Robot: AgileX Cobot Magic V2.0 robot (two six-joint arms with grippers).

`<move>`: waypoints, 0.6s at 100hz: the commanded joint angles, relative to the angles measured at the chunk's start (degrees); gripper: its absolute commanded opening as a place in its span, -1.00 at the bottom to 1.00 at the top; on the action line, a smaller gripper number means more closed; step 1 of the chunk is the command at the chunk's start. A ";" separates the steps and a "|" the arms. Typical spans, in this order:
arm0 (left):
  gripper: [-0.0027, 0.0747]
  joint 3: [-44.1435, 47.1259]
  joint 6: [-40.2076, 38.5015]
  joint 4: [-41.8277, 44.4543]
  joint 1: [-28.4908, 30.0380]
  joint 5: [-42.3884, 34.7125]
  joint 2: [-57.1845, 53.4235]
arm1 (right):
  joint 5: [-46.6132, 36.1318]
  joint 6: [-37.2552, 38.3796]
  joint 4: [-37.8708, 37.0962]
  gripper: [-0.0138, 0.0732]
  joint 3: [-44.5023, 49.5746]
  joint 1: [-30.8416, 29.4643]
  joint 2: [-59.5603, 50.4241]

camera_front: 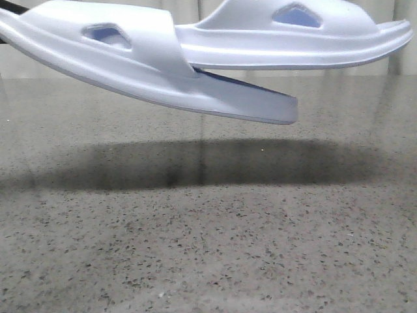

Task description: Insert blue slippers together front up

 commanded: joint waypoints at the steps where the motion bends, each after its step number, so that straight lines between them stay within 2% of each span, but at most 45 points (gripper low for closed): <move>1: -0.89 -2.08 4.35 -8.18 -0.44 3.83 2.41 | -3.37 -1.09 -0.40 0.01 -1.63 0.07 -0.56; 36: -0.89 -2.31 9.31 -8.20 -0.44 5.45 12.42 | -1.86 -1.09 -0.40 0.01 -1.63 0.07 -0.56; 60: -0.89 -2.31 13.17 -8.20 -0.44 5.06 14.07 | -0.36 -1.09 -0.40 0.01 -1.63 0.07 -0.56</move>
